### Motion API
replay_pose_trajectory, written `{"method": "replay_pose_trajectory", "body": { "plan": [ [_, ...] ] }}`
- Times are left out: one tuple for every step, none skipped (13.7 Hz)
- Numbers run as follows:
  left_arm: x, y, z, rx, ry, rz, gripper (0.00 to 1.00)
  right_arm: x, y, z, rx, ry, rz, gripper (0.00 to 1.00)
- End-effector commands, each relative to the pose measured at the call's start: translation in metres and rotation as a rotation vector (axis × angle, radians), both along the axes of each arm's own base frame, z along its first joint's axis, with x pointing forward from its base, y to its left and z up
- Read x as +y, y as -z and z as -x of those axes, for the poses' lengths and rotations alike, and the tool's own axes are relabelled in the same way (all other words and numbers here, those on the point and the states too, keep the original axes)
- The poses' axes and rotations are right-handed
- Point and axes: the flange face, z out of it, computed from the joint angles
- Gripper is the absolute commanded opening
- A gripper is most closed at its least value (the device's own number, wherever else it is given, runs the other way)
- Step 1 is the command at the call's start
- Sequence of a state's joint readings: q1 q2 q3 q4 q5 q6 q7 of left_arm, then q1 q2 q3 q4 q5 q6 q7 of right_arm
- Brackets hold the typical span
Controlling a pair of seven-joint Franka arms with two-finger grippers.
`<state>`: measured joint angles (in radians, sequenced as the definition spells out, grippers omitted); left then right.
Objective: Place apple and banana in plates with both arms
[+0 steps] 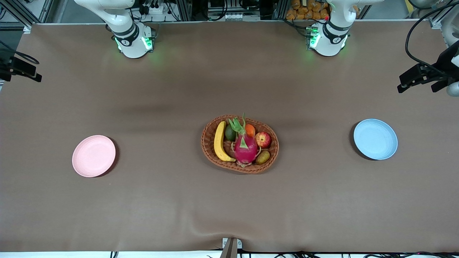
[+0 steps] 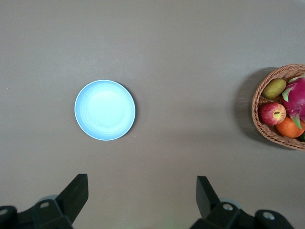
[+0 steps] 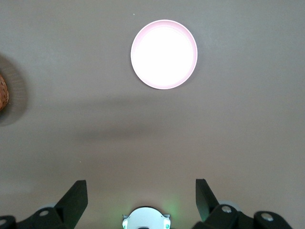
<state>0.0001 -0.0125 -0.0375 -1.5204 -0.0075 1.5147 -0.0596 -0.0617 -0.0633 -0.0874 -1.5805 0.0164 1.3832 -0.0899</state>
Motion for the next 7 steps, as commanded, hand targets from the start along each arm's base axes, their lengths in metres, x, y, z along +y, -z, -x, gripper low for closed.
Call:
{"method": "replay_pose_trajectory", "body": {
  "plan": [
    [0.0, -0.005, 0.002, 0.006, 0.02, -0.008, 1.0, -0.007, -0.006, 0.009, 0.004, 0.023, 0.015, 1.0],
    [-0.001, -0.004, 0.002, 0.008, 0.022, -0.008, 1.0, -0.005, -0.005, 0.008, 0.005, 0.02, 0.015, 1.0],
    [0.0, -0.004, 0.001, 0.006, 0.02, -0.009, 1.0, -0.002, -0.004, 0.008, 0.008, 0.014, 0.015, 1.0],
    [-0.001, -0.004, 0.001, 0.006, 0.023, -0.011, 1.0, 0.002, -0.004, 0.007, 0.008, 0.006, 0.015, 1.0],
    [0.0, -0.004, 0.001, 0.006, 0.023, -0.008, 1.0, 0.006, -0.003, 0.005, 0.008, -0.002, 0.014, 1.0],
    [0.0, -0.004, 0.001, 0.008, 0.023, -0.005, 1.0, 0.013, -0.001, 0.003, 0.009, -0.016, 0.014, 1.0],
    [-0.001, -0.002, 0.001, 0.014, 0.023, -0.006, 1.0, 0.016, 0.0, 0.003, 0.011, -0.02, 0.014, 1.0]
  ]
}}
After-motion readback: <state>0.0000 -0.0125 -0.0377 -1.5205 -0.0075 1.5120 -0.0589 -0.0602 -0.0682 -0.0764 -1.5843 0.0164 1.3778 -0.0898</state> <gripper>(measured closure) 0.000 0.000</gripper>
